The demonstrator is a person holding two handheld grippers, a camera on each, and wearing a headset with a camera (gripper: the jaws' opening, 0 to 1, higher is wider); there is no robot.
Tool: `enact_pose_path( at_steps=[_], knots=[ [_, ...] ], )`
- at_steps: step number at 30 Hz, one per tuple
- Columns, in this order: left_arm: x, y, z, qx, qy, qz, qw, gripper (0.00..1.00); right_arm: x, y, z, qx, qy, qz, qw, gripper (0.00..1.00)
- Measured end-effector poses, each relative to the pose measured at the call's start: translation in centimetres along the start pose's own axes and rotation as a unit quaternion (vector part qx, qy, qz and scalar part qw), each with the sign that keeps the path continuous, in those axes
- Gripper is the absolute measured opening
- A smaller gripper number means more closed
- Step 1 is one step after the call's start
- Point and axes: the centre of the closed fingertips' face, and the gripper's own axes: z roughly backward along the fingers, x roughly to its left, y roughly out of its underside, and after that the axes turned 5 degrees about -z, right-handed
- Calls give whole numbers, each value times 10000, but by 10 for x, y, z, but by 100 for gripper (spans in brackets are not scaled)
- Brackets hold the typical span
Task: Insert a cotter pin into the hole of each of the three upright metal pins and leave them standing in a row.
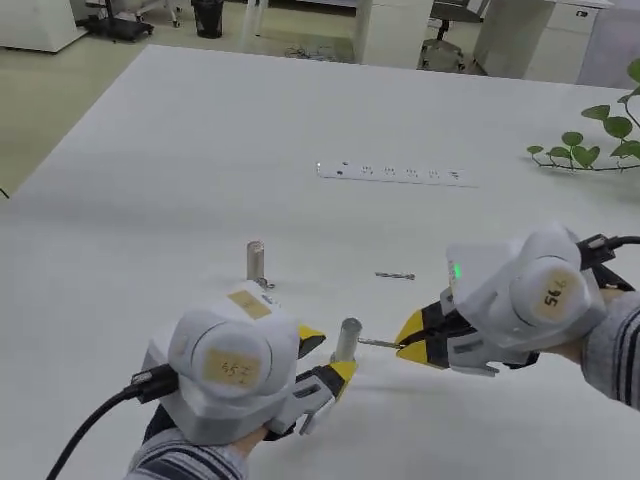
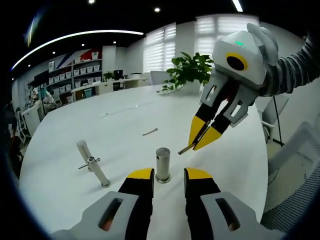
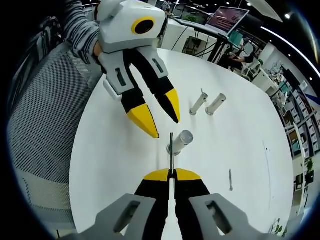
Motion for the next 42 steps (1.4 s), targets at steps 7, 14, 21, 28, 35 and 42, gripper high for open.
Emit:
enact_pose_path(
  at_steps=[7, 14, 21, 28, 35, 42],
  knots=[
    [9, 7, -13, 118, -197, 57, 9997, 22, -12, 7, -2, 85, 46, -22, 10000, 0],
    [11, 11, -25, 165, -260, 277, 9991, 19, -16, 13, -6, 210, 11, 52, 9998, 0],
    [8, 14, -33, 193, -253, 449, 9985, 18, -17, 13, -11, 207, -15, 73, 9998, 0],
    [8, 13, -38, 167, -297, 589, 9977, 16, -18, 12, -14, 201, -39, 76, 9998, 0],
    [9, 15, -40, 167, -298, 628, 9974, 12, -16, 8, -13, 171, -76, 123, 9997, 0],
    [8, 15, -41, 167, -260, 627, 9976, 11, -14, -1, -12, 109, -112, 126, 9998, 0]
  ],
)
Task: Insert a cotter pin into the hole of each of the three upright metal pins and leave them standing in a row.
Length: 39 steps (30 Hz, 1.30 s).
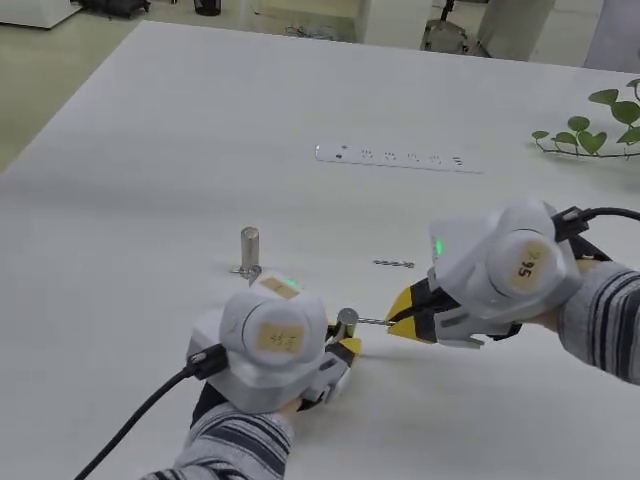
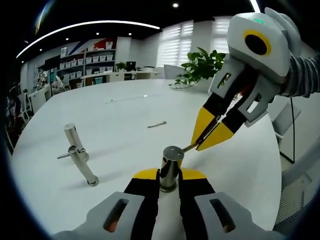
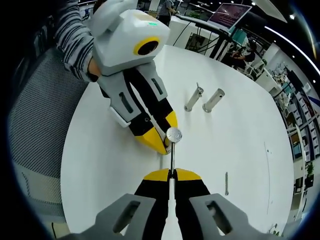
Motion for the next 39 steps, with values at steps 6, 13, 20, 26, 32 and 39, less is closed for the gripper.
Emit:
enact_pose_path(
  at_steps=[6, 13, 20, 26, 32, 39],
  knots=[
    [0, 1, -1, -27, 0, 1, 10000, 11, 1, -6, -2, -38, -37, -22, 10000, 0],
    [1, 1, -2, -52, 19, 52, 10000, 11, 0, -11, -6, -41, -41, -1, 10000, 0],
    [0, 1, -3, -59, 56, 108, 9999, 11, 0, -15, -8, -56, -50, -10, 10000, 0],
    [1, 1, -3, -67, 66, 134, 9999, 11, 0, -20, -10, -76, -37, -18, 10000, 0],
    [0, 1, -3, -70, 81, 162, 9998, 11, 0, -23, -11, -74, -27, -55, 10000, 0],
    [0, 1, -3, -77, 96, 181, 9998, 11, 4, -26, -13, -120, -22, -17, 9999, 3]
  ],
)
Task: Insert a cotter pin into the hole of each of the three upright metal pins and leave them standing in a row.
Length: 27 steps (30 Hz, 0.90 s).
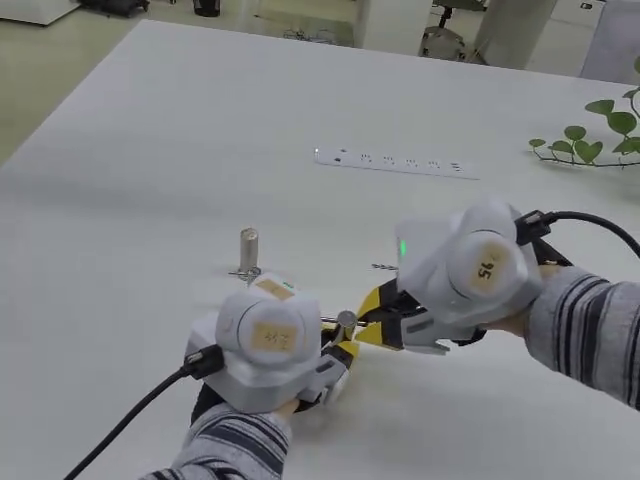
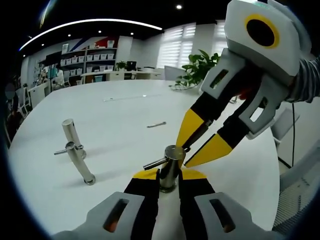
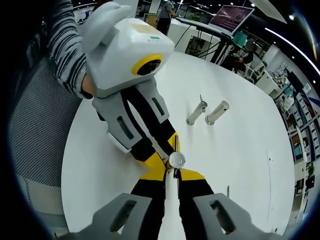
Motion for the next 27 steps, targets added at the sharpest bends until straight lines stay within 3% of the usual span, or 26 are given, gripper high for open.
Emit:
enact_pose_path(
  at_steps=[11, 27],
  knots=[
    [0, 0, -1, -10, 20, -22, 10000, 11, -6, 3, 10, -55, 160, -210, 9996, 2],
    [0, 0, -1, -18, 16, -40, 10000, 11, -5, 1, 6, -9, 170, -130, 9998, 0]
  ],
)
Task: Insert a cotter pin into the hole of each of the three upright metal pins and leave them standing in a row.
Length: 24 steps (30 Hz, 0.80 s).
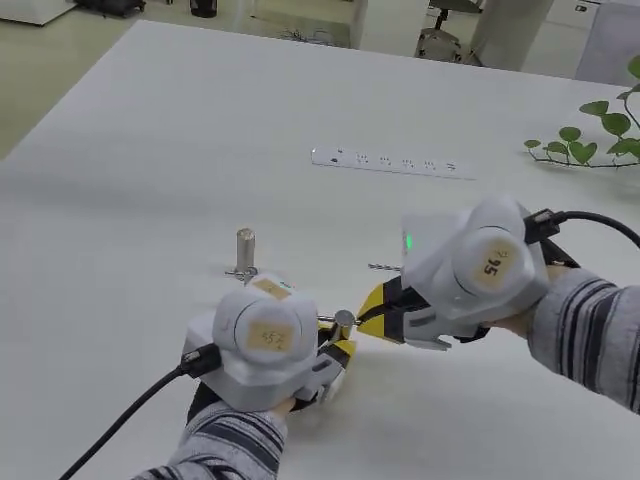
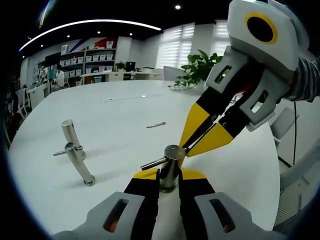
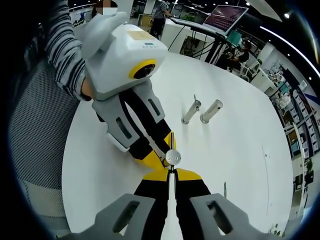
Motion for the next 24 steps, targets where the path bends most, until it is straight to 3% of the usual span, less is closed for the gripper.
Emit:
enact_pose_path(
  at_steps=[14, 24],
  knots=[
    [0, 2, 0, 70, 12, 99, 9999, 12, 1, 0, -2, -71, -5, -174, 9998, 0],
    [0, -2, 11, 177, 130, 62, 9997, 28, -1, -3, -2, -184, 0, -420, 9990, 7]
  ],
)
